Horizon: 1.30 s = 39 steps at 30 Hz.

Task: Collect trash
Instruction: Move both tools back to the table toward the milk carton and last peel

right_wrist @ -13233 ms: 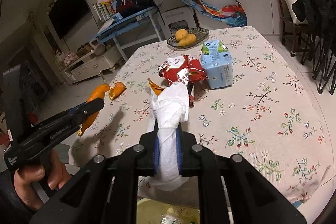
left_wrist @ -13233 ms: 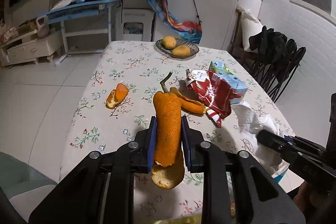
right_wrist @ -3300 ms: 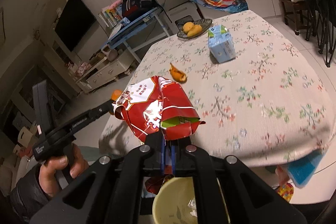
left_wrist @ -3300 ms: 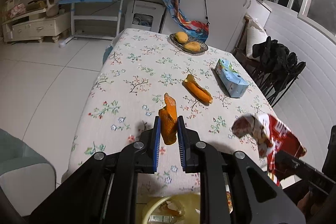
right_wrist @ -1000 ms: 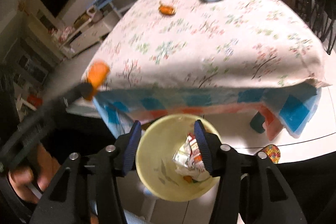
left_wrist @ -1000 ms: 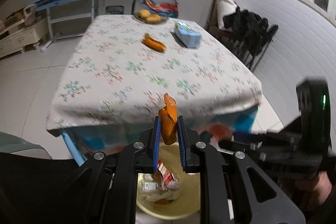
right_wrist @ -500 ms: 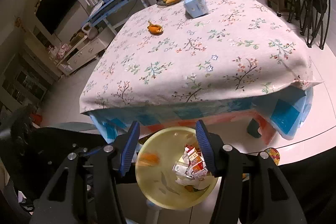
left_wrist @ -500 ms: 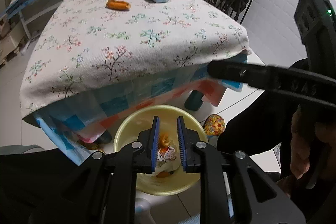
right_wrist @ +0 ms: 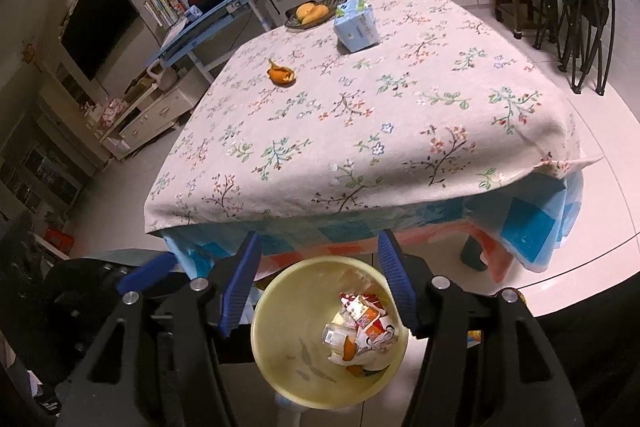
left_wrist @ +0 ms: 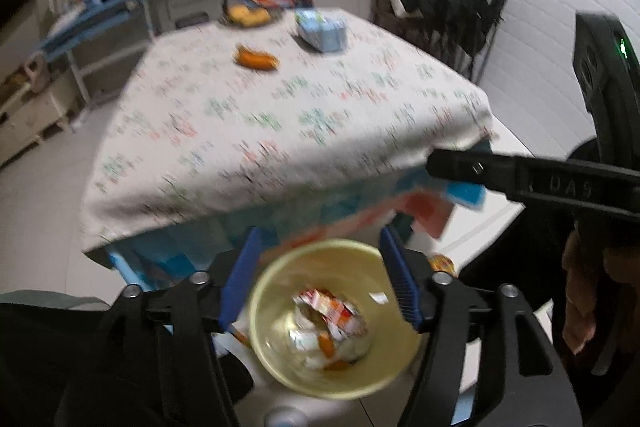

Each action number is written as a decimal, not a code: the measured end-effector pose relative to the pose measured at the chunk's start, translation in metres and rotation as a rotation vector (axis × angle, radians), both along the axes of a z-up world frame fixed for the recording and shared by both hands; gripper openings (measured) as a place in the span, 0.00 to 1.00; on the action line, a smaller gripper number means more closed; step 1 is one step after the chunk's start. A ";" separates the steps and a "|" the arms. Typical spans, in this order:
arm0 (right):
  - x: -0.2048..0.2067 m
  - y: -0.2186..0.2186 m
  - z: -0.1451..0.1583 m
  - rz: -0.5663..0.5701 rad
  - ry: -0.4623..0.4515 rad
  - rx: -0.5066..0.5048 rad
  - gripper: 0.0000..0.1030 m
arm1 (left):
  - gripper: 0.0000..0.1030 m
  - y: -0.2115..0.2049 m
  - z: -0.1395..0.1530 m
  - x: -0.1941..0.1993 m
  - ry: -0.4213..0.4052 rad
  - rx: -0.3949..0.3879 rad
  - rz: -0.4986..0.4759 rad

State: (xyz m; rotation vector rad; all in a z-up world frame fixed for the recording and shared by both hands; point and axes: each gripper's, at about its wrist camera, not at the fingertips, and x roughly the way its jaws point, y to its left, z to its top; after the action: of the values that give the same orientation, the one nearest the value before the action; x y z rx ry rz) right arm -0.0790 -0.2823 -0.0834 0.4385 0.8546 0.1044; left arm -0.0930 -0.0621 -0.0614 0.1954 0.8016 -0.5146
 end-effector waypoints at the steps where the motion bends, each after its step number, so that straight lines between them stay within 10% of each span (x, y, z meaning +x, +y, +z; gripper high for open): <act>1: 0.000 -0.001 0.000 -0.006 -0.004 -0.001 0.59 | 0.66 0.002 0.003 0.000 -0.015 -0.003 0.012; 39: 0.027 0.006 0.019 0.007 -0.068 -0.070 0.67 | 0.84 0.045 0.029 0.051 -0.076 -0.126 0.291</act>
State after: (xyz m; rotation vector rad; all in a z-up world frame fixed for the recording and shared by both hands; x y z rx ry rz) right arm -0.0516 -0.2761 -0.0643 0.3639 0.7909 0.0951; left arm -0.0423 -0.0172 -0.0319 -0.0191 0.7061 -0.2795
